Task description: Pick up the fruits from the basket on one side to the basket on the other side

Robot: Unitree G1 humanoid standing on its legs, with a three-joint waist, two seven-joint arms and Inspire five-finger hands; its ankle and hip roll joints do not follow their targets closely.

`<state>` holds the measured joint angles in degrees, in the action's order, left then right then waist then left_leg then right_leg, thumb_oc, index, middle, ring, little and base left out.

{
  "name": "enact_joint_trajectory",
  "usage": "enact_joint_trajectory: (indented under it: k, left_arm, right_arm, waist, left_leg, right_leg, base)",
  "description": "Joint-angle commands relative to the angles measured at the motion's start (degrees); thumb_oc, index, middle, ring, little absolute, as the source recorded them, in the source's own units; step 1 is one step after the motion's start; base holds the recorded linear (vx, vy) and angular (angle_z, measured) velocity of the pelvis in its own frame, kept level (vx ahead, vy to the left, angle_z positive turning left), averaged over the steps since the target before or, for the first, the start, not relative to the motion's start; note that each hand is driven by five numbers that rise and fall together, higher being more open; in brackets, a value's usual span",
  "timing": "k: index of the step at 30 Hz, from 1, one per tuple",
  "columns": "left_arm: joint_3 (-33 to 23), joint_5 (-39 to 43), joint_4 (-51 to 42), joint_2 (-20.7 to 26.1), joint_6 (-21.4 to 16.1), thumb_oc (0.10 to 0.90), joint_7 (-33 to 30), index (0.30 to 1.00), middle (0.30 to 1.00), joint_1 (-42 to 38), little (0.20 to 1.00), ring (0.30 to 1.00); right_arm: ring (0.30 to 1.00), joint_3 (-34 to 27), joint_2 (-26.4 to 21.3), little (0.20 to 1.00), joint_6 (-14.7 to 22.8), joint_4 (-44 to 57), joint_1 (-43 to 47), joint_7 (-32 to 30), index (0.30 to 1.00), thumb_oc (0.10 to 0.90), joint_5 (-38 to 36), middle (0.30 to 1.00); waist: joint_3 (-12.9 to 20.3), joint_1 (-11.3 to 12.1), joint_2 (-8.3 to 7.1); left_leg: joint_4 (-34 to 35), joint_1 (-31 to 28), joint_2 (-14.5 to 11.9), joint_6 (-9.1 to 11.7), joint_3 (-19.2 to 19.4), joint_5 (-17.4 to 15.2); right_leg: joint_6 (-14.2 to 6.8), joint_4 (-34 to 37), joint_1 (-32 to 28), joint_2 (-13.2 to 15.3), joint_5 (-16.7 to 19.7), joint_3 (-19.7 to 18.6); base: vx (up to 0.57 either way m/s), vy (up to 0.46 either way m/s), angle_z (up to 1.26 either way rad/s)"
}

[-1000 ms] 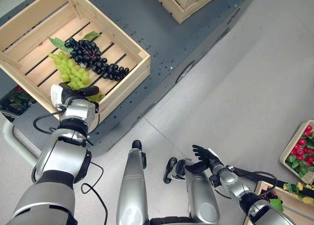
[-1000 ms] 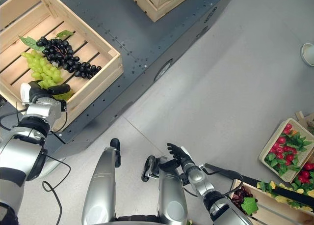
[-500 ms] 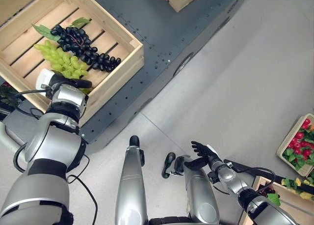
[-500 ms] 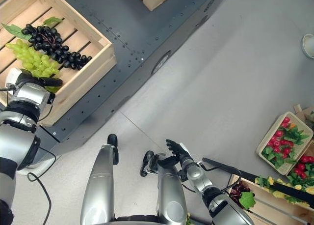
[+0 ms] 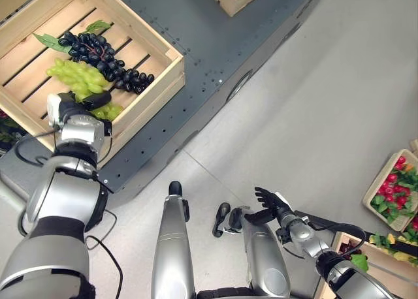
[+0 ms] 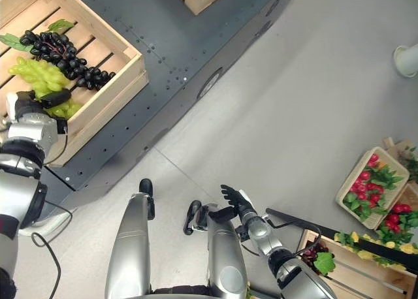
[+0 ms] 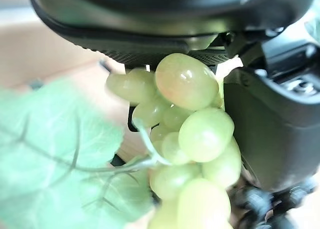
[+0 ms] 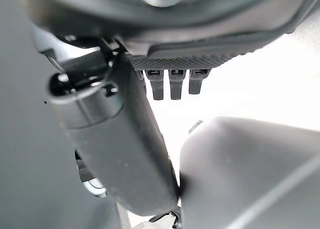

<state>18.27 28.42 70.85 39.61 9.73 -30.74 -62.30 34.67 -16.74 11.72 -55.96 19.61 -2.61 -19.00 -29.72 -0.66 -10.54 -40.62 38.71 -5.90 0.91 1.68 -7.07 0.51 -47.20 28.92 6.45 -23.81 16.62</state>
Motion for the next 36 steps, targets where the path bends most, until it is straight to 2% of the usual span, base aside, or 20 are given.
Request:
enact_joint_trajectory:
  k: [1,4,5,8,10,13,15,19,20,21,22,26,30,33,36]
  left_arm:
    - [-1.61,0.10,-6.54,1.63,-13.47,0.400,-9.01,0.300,0.300,1.36,0.300,0.300]
    - [-3.00,-3.57,-11.59,0.54,-16.52,0.400,-12.05,0.300,0.300,3.56,0.300,0.300]
    - [-3.32,-7.94,-14.84,0.47,-16.61,0.400,-13.00,0.300,0.300,5.23,0.300,0.300]
    - [-2.71,-13.36,-17.59,0.97,-15.60,0.400,-13.69,0.300,0.300,6.32,0.300,0.300]
    - [-0.80,-20.73,-22.26,3.21,-14.29,0.400,-12.91,0.300,0.300,7.36,0.300,0.300]
    - [0.26,-26.04,-25.35,4.84,-14.13,0.400,-12.10,0.300,0.300,8.59,0.300,0.300]
    - [0.85,-29.32,-29.05,6.53,-13.98,0.400,-10.77,0.300,0.300,10.37,0.300,0.300]
    - [1.77,-31.53,-37.00,10.31,-13.65,0.400,-5.81,0.300,0.300,14.58,0.300,0.300]
    - [1.77,-31.53,-37.00,10.31,-13.65,0.400,-5.81,0.300,0.300,14.58,0.300,0.300]
    - [2.19,-32.75,-40.34,11.44,-13.12,0.400,-1.04,0.300,0.300,16.84,0.300,0.300]
    - [2.36,-33.38,-41.76,12.00,-12.46,0.400,1.02,0.300,0.300,17.57,0.300,0.300]
    - [4.48,-37.20,-45.33,14.87,-11.84,0.400,9.37,0.300,0.300,19.38,0.300,0.300]
    - [8.11,-43.58,-50.96,20.36,-12.07,0.400,16.71,0.300,0.300,19.70,0.300,0.300]
    - [10.81,-47.83,-54.03,23.57,-12.77,0.400,19.48,0.300,0.300,18.72,0.300,0.300]
    - [16.13,-53.04,-55.57,27.28,-14.99,0.400,21.42,0.300,0.300,14.97,0.300,0.300]
  right_arm:
    - [0.900,-0.35,-1.08,0.900,3.78,2.10,-3.30,-2.92,0.900,0.800,-3.30,0.900]
    - [0.900,-0.75,-0.57,0.900,3.70,2.88,-4.10,-2.65,0.900,0.800,-3.14,0.900]
    - [0.900,-1.17,-0.58,0.900,3.58,3.65,-5.11,-2.19,0.900,0.800,-2.64,0.900]
    - [0.900,-1.61,-0.72,0.900,3.78,3.99,-5.99,-1.73,0.900,0.800,-2.33,0.900]
    - [0.900,-2.50,-0.83,0.900,3.70,4.89,-7.31,-1.63,0.900,0.800,-2.20,0.900]
    - [0.900,-3.37,-0.87,0.900,3.48,5.87,-8.44,-1.47,0.900,0.800,-1.64,0.900]
    - [0.900,-4.27,-1.07,0.900,3.53,6.86,-9.52,-1.32,0.900,0.800,-0.87,0.900]
    - [0.900,-6.00,-1.56,0.900,3.49,8.80,-11.11,-1.75,0.900,0.800,0.28,0.900]
    - [0.900,-6.00,-1.56,0.900,3.49,8.80,-11.11,-1.75,0.900,0.800,0.28,0.900]
    - [0.900,-6.92,-1.86,0.900,3.83,10.15,-11.68,-2.05,0.900,0.800,0.83,0.900]
    - [0.900,-7.20,-2.10,0.900,3.88,11.00,-11.91,-2.22,0.900,0.800,0.87,0.900]
    - [0.900,-8.34,-2.81,0.900,4.88,14.38,-12.41,-2.03,0.900,0.800,0.42,0.900]
    - [0.900,-8.91,-4.37,0.900,5.81,22.01,-12.74,-1.70,0.900,0.800,-1.27,0.900]
    - [0.900,-8.86,-5.68,0.900,7.76,27.34,-12.24,-1.50,0.900,0.800,-2.18,0.900]
    - [0.900,-8.19,-8.30,0.900,11.55,35.20,-9.92,-2.28,0.900,0.800,-2.89,0.900]
  waist:
    - [-0.08,1.14,1.42]
    - [0.26,1.58,1.46]
    - [1.20,1.69,1.64]
    - [2.00,1.87,1.93]
    - [3.49,2.22,2.71]
    - [4.68,2.37,3.49]
    - [6.24,2.57,4.54]
    - [9.23,2.89,6.92]
    - [9.23,2.89,6.92]
    - [11.17,2.99,8.36]
    - [11.89,2.98,8.98]
    - [14.50,2.73,10.98]
    - [17.79,2.12,12.92]
    - [19.16,1.89,13.77]
    - [20.76,1.74,14.70]
  left_leg:
    - [8.77,-11.79,1.11,-4.97,4.17,-3.22]
    - [10.92,-15.63,1.28,-4.94,4.51,-3.14]
    - [12.04,-17.44,1.29,-4.97,4.86,-3.04]
    - [13.25,-18.99,1.42,-4.97,5.06,-2.87]
    - [15.70,-21.87,1.87,-4.98,5.24,-2.40]
    - [17.50,-23.88,2.27,-4.90,5.20,-1.95]
    - [19.26,-25.53,2.73,-4.69,4.93,-1.36]
    - [23.09,-29.53,3.68,-4.10,4.16,-0.19]
    - [23.09,-29.53,3.68,-4.10,4.16,-0.19]
    - [25.35,-31.58,4.32,-3.66,3.71,0.53]
    - [26.47,-32.50,4.49,-3.47,3.56,0.91]
    - [30.79,-35.75,4.93,-2.85,3.13,2.38]
    - [36.38,-39.01,5.28,-1.88,2.36,4.73]
    - [39.15,-40.37,5.50,-1.50,1.92,5.83]
    - [42.30,-41.92,5.86,-1.10,1.41,6.96]
  right_leg:
    - [-0.71,3.78,-2.81,1.38,11.37,-2.84]
    - [-1.44,5.81,-6.07,1.71,12.23,-2.76]
    - [-1.83,7.08,-7.62,1.93,12.65,-2.76]
    - [-2.25,8.61,-9.09,2.19,13.21,-2.67]
    - [-2.94,11.38,-11.83,2.58,14.13,-2.53]
    - [-3.33,13.50,-13.83,2.77,14.62,-2.53]
    - [-3.39,16.01,-15.84,2.75,14.80,-2.42]
    - [-3.18,21.83,-20.66,2.18,14.74,-2.59]
    - [-3.18,21.83,-20.66,2.18,14.74,-2.59]
    - [-3.09,24.98,-23.06,1.85,14.71,-2.63]
    - [-3.06,26.28,-24.09,1.80,14.72,-2.54]
    - [-3.07,30.54,-27.39,1.48,15.19,-2.27]
    - [-3.16,36.22,-31.00,0.68,16.94,-2.10]
    - [-3.33,39.14,-32.47,0.38,18.13,-2.09]
    - [-3.50,42.84,-34.36,-0.11,19.57,-2.15]
  base:
    - [0.02,-0.096,0.03]
    - [0.03,-0.075,0.03]
    - [0.06,-0.070,0.02]
    - [0.03,-0.049,-0.01]
    - [0.05,-0.070,-0.03]
    - [0.04,-0.046,-0.03]
    - [0.04,-0.037,-0.01]
    - [0.05,-0.019,0.00]
    - [0.05,-0.029,-0.06]
    - [0.04,-0.014,-0.01]
    - [0.05,-0.014,-0.04]
    - [0.02,-0.019,0.05]
    - [0.00,-0.056,0.05]
    - [-0.03,-0.074,0.01]
    - [-0.04,-0.090,0.01]
